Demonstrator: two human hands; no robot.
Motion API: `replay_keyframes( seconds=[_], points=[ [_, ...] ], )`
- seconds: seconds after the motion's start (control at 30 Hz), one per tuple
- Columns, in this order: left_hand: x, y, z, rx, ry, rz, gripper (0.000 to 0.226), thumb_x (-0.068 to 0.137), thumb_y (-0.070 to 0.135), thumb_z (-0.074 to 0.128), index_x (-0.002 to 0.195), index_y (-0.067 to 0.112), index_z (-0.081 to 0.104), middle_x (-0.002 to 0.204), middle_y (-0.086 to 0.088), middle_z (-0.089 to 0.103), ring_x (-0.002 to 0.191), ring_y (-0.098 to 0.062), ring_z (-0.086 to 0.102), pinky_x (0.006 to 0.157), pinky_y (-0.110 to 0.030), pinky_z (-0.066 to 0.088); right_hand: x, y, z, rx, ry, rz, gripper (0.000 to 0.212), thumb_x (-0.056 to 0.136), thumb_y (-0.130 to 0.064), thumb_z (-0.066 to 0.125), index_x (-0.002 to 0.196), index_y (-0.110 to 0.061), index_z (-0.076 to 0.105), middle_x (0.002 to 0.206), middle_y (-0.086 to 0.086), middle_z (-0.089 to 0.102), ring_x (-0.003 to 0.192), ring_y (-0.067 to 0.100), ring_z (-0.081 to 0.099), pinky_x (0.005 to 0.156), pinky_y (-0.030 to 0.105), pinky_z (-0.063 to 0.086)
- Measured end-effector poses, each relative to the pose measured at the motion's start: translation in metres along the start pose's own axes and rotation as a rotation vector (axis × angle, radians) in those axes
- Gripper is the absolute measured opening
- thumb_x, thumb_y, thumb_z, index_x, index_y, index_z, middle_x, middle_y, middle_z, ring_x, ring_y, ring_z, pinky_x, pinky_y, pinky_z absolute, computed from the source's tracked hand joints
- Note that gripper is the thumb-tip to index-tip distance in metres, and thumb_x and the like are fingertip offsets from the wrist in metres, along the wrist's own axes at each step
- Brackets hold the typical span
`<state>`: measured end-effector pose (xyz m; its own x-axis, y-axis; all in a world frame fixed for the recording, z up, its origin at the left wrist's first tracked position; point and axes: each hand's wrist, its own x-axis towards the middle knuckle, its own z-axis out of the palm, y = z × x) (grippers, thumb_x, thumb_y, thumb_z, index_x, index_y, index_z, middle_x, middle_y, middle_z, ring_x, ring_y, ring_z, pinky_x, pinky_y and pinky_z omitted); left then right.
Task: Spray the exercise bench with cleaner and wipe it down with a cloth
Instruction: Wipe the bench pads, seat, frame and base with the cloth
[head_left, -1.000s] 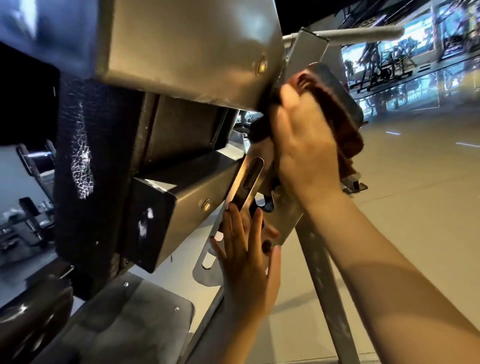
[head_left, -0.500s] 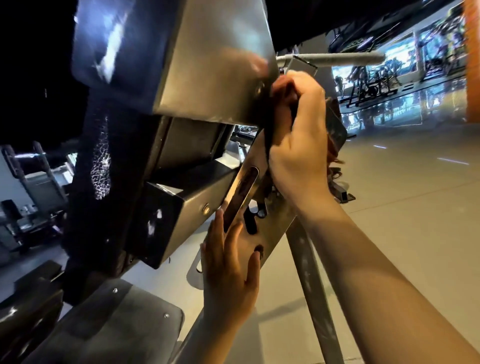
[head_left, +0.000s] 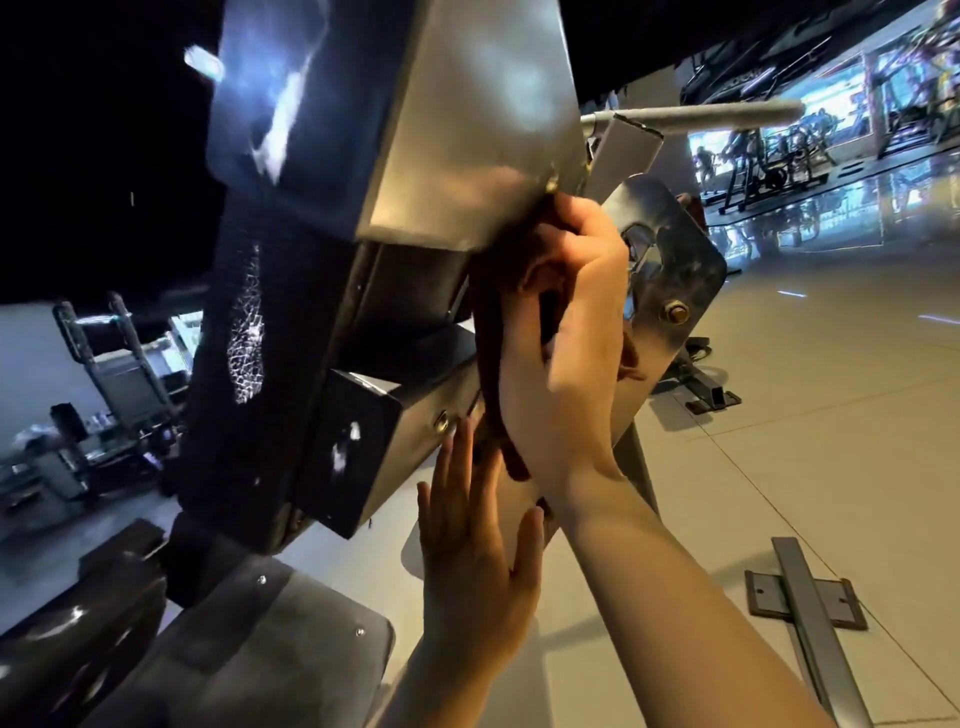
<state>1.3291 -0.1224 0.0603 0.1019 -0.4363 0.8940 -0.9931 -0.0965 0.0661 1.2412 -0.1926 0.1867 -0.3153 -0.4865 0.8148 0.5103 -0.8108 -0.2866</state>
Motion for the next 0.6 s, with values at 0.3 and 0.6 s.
replay_keyframes(
  seconds=[0.3,0.6],
  points=[
    [-0.003,0.006,-0.011,-0.065,-0.112,-0.067,0.062,0.095,0.051,0.038,0.151,0.041,0.013,0.161,0.013,0.01,0.147,-0.012,0.017,0.107,-0.057,0.038,0.003,0.024,-0.037,-0.439,-0.225,-0.07,0.021,0.092,0.001,0.056,0.113,-0.002,0.057,0.14,0.016,0.047,0.132,0.023,0.042,0.109,0.016,0.033],
    [-0.001,-0.008,0.013,-0.153,-0.055,-0.143,0.057,0.093,0.048,0.044,0.146,0.034,0.026,0.153,0.003,0.038,0.139,-0.018,0.039,0.102,-0.053,0.046,-0.042,0.077,-0.057,-0.769,-0.508,-0.483,0.025,0.089,-0.002,0.059,0.113,0.004,0.064,0.127,0.021,0.059,0.123,0.033,0.045,0.111,0.04,0.037]
  ],
)
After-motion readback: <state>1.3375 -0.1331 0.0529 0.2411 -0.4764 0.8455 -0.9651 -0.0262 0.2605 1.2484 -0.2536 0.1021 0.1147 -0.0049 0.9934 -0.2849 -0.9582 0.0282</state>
